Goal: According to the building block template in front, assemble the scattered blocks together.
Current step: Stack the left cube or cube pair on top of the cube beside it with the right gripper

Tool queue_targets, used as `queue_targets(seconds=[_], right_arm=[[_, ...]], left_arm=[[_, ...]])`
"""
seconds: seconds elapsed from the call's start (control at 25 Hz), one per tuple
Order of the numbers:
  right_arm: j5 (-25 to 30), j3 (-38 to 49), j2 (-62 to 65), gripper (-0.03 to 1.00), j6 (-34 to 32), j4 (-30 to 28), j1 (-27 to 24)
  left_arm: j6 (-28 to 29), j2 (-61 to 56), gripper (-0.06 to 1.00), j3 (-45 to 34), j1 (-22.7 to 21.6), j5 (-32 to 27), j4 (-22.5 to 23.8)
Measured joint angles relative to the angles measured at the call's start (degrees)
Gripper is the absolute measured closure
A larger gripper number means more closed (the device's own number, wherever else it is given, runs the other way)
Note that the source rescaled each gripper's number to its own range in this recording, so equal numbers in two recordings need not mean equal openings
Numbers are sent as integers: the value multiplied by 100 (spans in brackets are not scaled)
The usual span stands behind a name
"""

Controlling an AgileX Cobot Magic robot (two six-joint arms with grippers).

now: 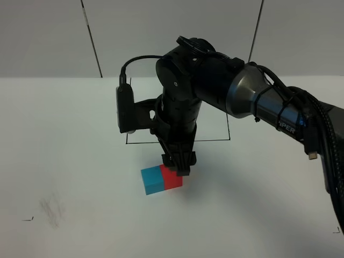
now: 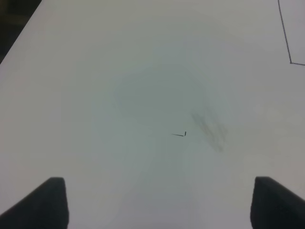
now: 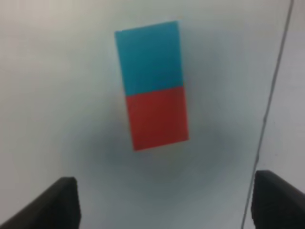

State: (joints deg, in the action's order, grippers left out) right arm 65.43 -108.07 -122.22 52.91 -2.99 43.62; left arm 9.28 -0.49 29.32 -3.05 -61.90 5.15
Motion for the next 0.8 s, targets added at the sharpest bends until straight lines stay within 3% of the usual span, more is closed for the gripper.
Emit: queue_targets(seconds=[0.8], right_arm=[[-168, -264, -188, 44, 337, 5, 184]], left_arm=[[0, 0, -6, 0, 0, 0, 0]])
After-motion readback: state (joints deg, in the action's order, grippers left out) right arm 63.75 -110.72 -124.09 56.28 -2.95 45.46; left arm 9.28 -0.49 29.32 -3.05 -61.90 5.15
